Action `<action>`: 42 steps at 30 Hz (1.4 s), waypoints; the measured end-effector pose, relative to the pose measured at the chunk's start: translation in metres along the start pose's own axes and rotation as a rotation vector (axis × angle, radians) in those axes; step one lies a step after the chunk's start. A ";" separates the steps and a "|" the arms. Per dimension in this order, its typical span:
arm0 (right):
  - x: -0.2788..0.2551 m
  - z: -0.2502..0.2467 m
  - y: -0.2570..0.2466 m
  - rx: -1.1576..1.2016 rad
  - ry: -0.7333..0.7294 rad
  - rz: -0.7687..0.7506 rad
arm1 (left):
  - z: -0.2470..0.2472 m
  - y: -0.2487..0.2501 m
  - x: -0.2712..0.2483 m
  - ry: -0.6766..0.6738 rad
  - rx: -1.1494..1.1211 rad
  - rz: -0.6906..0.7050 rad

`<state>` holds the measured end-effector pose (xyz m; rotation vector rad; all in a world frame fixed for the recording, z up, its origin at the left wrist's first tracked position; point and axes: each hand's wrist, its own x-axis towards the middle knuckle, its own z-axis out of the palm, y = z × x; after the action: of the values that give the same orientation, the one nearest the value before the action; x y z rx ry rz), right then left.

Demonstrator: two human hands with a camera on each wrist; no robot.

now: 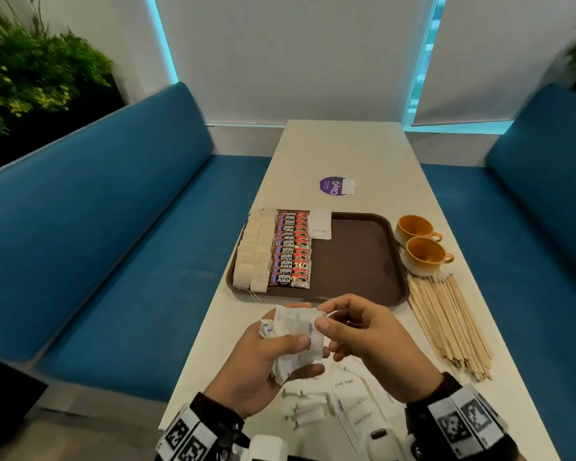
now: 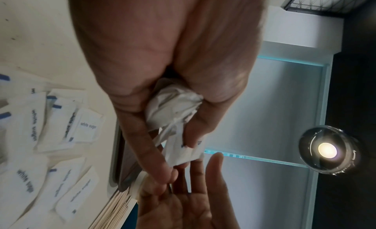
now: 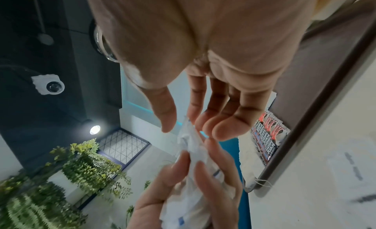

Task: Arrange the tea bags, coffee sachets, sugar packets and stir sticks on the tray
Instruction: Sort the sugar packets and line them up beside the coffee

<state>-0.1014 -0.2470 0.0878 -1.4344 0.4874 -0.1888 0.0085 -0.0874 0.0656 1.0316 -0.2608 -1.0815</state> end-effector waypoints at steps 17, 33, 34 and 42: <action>-0.022 -0.006 0.003 0.125 0.184 -0.041 | 0.014 -0.023 -0.013 0.069 -0.065 -0.044; -0.024 -0.001 0.013 -0.381 0.120 -0.414 | 0.017 -0.019 0.000 0.208 -0.111 0.048; -0.023 -0.002 0.013 -0.356 0.139 -0.418 | 0.016 -0.019 0.001 0.215 -0.106 0.055; -0.015 -0.013 0.010 -0.166 0.082 -0.261 | 0.010 -0.014 0.003 0.167 0.017 0.097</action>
<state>-0.1222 -0.2509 0.0802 -1.6563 0.3885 -0.4257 -0.0051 -0.0967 0.0595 1.1065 -0.1831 -0.9013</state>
